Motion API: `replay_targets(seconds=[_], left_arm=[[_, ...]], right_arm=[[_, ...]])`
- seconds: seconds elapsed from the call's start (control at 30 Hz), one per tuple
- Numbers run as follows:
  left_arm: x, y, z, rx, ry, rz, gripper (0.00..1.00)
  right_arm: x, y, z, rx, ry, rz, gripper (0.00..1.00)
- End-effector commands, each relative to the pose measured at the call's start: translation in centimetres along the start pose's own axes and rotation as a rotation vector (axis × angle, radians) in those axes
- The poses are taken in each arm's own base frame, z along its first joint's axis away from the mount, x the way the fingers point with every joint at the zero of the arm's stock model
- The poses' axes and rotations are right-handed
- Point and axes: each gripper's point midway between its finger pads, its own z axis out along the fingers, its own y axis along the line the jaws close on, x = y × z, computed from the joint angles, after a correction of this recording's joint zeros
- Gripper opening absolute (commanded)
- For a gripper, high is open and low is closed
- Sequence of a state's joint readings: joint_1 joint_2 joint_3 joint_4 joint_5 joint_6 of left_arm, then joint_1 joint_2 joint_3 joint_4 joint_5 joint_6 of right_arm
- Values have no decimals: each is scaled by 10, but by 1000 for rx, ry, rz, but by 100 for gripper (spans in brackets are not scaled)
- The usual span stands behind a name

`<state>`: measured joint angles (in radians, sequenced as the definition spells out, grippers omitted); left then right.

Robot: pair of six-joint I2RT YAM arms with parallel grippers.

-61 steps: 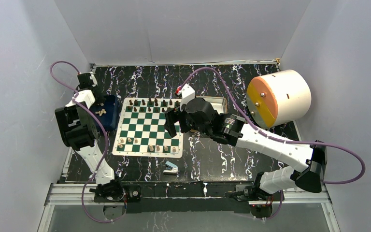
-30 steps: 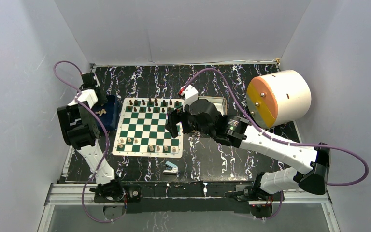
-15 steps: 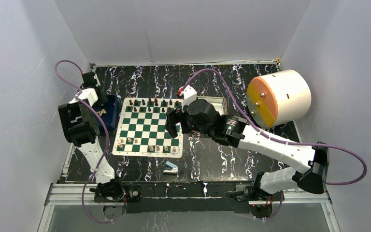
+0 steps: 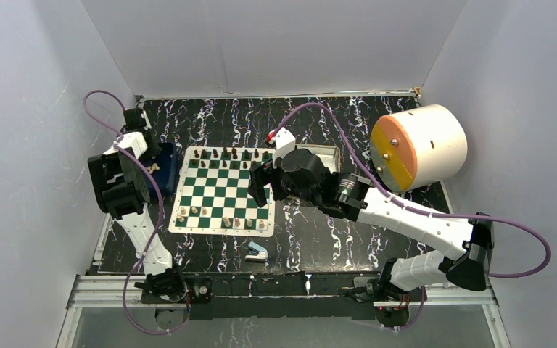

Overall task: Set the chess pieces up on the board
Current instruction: Pick up the chess piece from the storage box, then place the chess piece on the chessboard.

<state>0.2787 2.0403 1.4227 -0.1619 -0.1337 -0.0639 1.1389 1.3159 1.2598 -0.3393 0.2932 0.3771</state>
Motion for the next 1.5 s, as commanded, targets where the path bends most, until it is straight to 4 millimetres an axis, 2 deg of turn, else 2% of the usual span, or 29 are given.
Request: replay_targets(seconds=[0.0,0.33,0.53,0.67,0.93,1.1,1.33,1.47], left_arm=[[-27,5,-27,-1,-51,-13,14],[-28,10,-50,-26,-36,-65,11],[-40,11,-82,-9,-70,-75,12],[-37,2,-101,41,-73,-120,11],[-12,-15,-152,82,-90,-109,12],[12,-45,-173,130,-37,-23,12],[53,-99,-204,278,34,72,12],[78,-116,-218,317,57,126,12]], right_arm=[[-20,3,0,-9,-70,6,99],[-22,9,-4,-39,-71,20,99],[-15,12,-4,-62,-51,44,99],[-16,9,-9,-50,-52,46,99],[-20,-3,-24,7,-53,37,99],[-20,-11,-35,37,-58,50,99],[-17,-26,-47,102,-55,44,99],[-17,-31,-51,120,-60,41,99]])
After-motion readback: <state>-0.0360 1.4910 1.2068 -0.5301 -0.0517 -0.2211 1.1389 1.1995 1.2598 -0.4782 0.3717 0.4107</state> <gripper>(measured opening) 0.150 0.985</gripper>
